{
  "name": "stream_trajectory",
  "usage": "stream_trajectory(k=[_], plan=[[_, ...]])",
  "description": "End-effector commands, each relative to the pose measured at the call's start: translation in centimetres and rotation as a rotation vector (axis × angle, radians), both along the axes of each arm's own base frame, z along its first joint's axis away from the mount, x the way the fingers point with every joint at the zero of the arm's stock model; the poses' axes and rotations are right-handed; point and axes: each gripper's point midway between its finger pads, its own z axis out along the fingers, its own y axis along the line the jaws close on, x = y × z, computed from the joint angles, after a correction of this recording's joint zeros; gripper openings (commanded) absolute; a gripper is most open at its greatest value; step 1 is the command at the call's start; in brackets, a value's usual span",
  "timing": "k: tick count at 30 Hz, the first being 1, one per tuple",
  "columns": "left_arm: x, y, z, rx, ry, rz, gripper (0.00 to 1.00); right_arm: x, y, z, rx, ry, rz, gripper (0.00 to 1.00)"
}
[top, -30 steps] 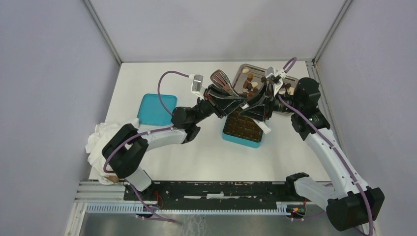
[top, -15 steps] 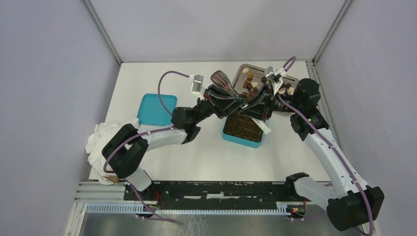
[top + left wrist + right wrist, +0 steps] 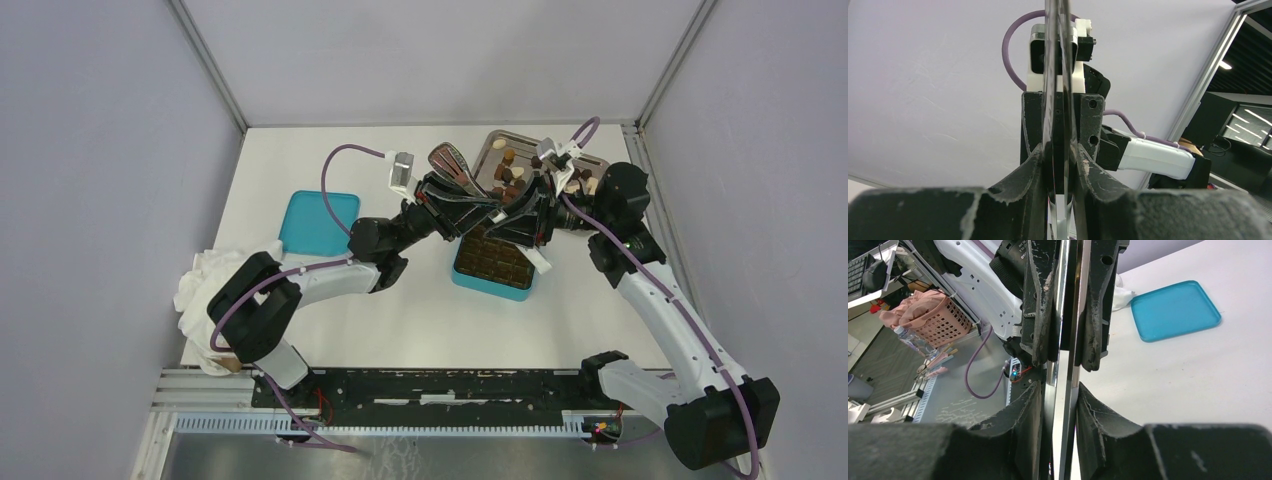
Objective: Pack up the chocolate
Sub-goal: Pick up the fake chocolate from the plate.
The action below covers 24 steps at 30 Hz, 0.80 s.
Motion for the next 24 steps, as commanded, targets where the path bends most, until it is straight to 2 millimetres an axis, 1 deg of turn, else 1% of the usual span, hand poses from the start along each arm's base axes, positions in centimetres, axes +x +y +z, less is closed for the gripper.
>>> stream_trajectory(k=[1,6,10,12,16,18,20,23,24], plan=[[-3.3,3.9,6.3,-0.235,-0.185,0.006,0.17,-0.7,0.1,0.7,0.014,-0.043,0.022,0.32],[-3.3,3.9,6.3,-0.236,-0.184,0.003,0.17,-0.8,0.0,0.8,0.015,-0.046,0.022,0.2],[-3.3,3.8,6.1,-0.232,-0.179,0.0,0.21,-0.9,0.0,1.0,0.019,-0.046,0.026,0.19],[-3.3,3.8,6.0,-0.229,-0.177,-0.004,0.29,-1.0,0.0,1.1,0.023,-0.044,0.028,0.19],[-3.3,4.1,5.6,-0.225,-0.159,0.007,0.6,-1.0,-0.3,1.3,0.034,-0.04,0.023,0.21],[-3.2,4.4,5.1,-0.22,-0.149,0.028,0.71,-0.9,-0.5,1.3,0.035,-0.041,0.017,0.24],[-3.3,4.9,4.4,-0.209,-0.143,0.052,0.79,-0.8,-0.7,1.2,0.036,-0.043,0.007,0.26],[-3.6,5.7,3.4,-0.189,-0.148,0.094,0.86,-0.5,-1.0,0.9,0.036,-0.038,-0.006,0.31],[-3.6,6.0,2.9,-0.177,-0.144,0.108,0.87,-0.4,-1.1,0.9,0.036,-0.04,-0.013,0.31]])
